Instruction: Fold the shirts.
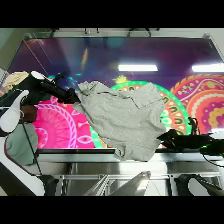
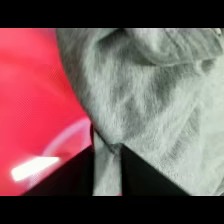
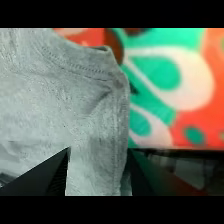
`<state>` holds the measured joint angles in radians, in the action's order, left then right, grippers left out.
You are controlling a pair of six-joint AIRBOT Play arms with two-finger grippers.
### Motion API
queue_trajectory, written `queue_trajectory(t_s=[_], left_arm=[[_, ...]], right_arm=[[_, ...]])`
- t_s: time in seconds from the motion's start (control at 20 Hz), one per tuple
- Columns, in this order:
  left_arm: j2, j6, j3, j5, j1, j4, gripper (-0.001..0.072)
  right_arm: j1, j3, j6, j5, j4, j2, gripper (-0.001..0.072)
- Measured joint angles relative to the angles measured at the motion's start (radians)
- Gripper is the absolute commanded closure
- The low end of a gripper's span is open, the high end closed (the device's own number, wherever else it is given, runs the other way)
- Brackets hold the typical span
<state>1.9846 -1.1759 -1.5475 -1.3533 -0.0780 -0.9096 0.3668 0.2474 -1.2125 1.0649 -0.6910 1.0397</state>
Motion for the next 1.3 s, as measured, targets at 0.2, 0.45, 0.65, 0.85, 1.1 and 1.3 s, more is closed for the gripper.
queue_trajectory(t_s=[0.2, 0.45, 0.65, 0.85, 1.1, 1.3], left_arm=[[0.061, -0.008, -0.091, -0.112, 0.025, -0.006, 0.0699], [0.02, -0.021, -0.138, -0.275, -0.01, -0.017, 0.0698], [-0.131, -0.006, -0.147, -0.386, -0.073, 0.224, 0.0697], [-0.365, 0.061, -0.15, -0.457, -0.129, 0.746, 0.0691], [-0.653, 0.089, -0.15, -0.487, -0.209, 1.136, 0.0691], [-0.818, 0.096, -0.151, -0.489, -0.277, 1.148, 0.0688]], right_arm=[[-0.13, -0.011, 0.103, -0.077, 0.14, 0.069, 0.0702], [-0.111, 0.082, 0.201, -0.033, 0.233, 0.045, 0.0702], [0.011, 0.301, 0.244, 0.167, 0.381, -0.094, 0.0702], [0.116, 0.617, 0.301, 0.258, 0.572, -0.31, 0.0702], [0.207, 0.928, 0.38, 0.149, 0.655, -0.53, 0.0702], [0.233, 1.014, 0.407, 0.072, 0.615, -0.61, 0.0702]])
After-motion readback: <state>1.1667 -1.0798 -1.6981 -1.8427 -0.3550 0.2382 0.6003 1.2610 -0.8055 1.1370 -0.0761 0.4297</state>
